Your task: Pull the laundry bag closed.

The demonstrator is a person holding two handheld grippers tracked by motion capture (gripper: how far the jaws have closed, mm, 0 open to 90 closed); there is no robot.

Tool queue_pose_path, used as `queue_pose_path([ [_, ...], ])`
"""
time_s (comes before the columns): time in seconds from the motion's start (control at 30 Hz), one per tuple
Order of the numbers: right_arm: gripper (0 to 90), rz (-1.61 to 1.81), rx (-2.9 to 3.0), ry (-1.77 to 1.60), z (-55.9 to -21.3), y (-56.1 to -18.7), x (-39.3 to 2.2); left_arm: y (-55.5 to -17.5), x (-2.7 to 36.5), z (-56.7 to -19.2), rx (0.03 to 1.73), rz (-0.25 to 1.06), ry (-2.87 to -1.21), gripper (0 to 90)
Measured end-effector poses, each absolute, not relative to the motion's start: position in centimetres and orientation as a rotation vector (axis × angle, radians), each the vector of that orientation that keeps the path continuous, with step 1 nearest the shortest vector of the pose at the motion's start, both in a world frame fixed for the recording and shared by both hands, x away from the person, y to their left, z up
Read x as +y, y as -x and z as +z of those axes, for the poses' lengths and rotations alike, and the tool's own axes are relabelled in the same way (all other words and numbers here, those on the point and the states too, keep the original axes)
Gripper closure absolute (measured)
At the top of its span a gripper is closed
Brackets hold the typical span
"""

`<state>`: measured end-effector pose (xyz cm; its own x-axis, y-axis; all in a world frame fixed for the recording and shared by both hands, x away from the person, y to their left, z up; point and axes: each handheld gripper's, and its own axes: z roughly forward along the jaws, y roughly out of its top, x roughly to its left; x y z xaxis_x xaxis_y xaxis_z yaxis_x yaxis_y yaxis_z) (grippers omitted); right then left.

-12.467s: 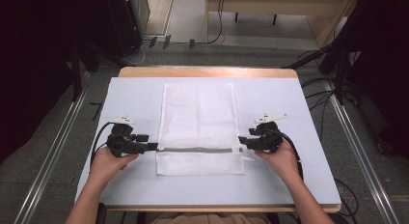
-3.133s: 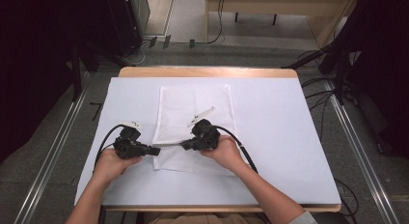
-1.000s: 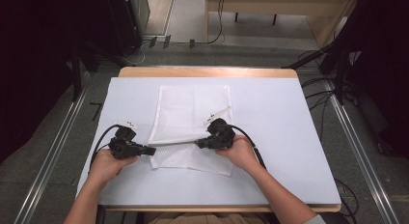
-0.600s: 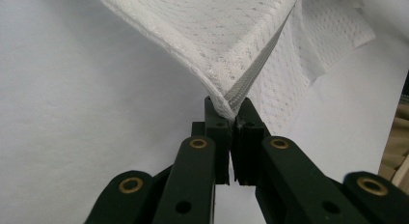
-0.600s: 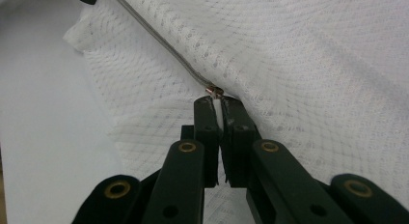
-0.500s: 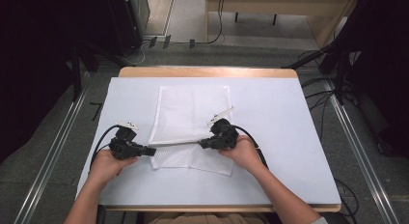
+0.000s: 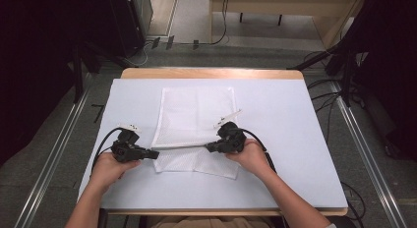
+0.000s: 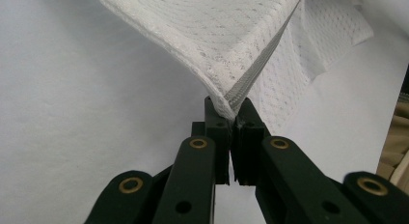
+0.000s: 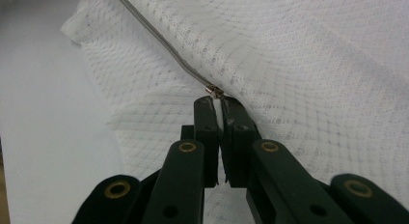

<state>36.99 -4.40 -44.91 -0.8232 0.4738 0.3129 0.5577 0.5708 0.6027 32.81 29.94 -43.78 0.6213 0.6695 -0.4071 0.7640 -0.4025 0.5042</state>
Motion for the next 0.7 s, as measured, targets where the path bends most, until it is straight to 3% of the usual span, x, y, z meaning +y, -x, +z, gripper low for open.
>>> queue_pose_path([
  [0.7, 88.1, -1.082, -2.673, 0.928, -44.9, -36.9, -5.9, -32.7, 30.1, -43.8, 1.118, -0.194, -2.182, 87.8],
])
